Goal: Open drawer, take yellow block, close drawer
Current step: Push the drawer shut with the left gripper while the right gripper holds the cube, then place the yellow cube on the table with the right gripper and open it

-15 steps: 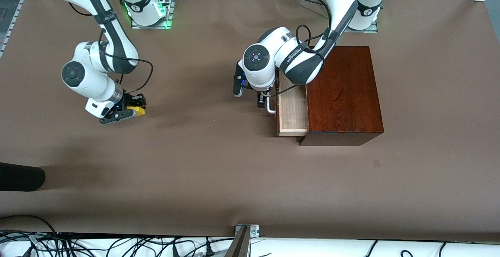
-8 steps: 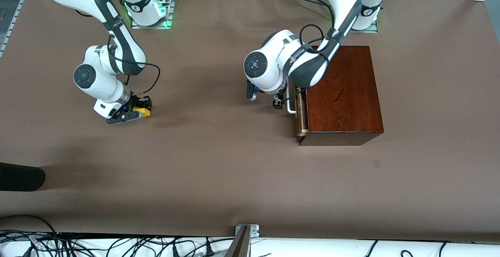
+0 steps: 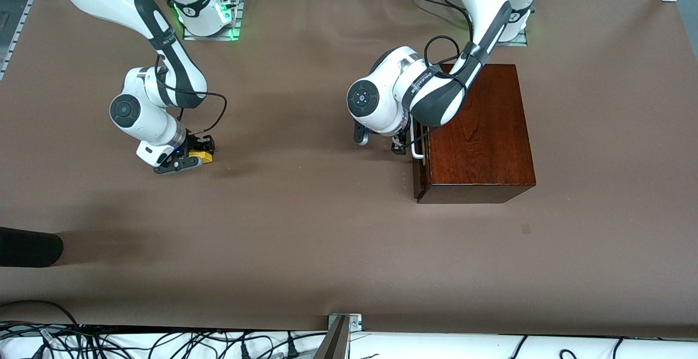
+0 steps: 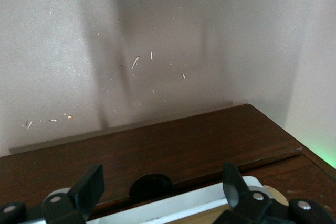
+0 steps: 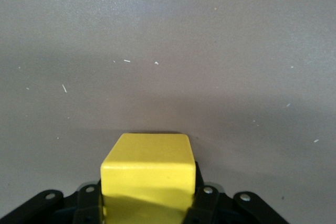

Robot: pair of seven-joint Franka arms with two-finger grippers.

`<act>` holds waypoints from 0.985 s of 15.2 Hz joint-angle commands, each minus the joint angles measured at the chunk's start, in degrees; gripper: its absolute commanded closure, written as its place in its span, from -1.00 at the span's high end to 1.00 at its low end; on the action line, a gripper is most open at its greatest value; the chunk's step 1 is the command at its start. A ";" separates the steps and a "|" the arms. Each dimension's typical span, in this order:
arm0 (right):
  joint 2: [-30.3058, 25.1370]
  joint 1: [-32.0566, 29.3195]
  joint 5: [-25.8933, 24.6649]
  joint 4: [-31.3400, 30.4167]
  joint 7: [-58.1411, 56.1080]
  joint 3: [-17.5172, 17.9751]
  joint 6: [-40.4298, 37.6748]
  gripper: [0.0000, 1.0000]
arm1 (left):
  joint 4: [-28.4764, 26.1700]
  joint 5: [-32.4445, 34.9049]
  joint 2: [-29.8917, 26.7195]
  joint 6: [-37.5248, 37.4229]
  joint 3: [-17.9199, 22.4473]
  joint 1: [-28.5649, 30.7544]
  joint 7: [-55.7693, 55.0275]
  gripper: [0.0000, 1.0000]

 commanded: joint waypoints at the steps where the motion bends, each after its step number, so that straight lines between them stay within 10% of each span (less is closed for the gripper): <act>1: -0.67 -0.42 0.64 -0.51 0.11 0.57 0.90 -0.03 | 0.76 -0.36 -0.72 -1.05 -0.38 0.89 -0.03 1.00; 3: -1.46 -0.51 0.55 -0.34 -0.41 0.57 0.81 1.00 | 0.77 -7.10 -1.95 1.57 -0.38 0.71 -3.80 1.00; 10: -10.33 -0.42 0.55 1.24 -0.77 0.65 -2.70 1.00 | 0.68 -15.05 -12.21 2.21 0.49 1.24 -19.71 1.00; 15: -16.49 -0.60 0.55 5.61 -0.06 0.57 -9.09 1.00 | 0.77 -15.31 -19.96 -2.80 1.12 14.74 -21.39 1.00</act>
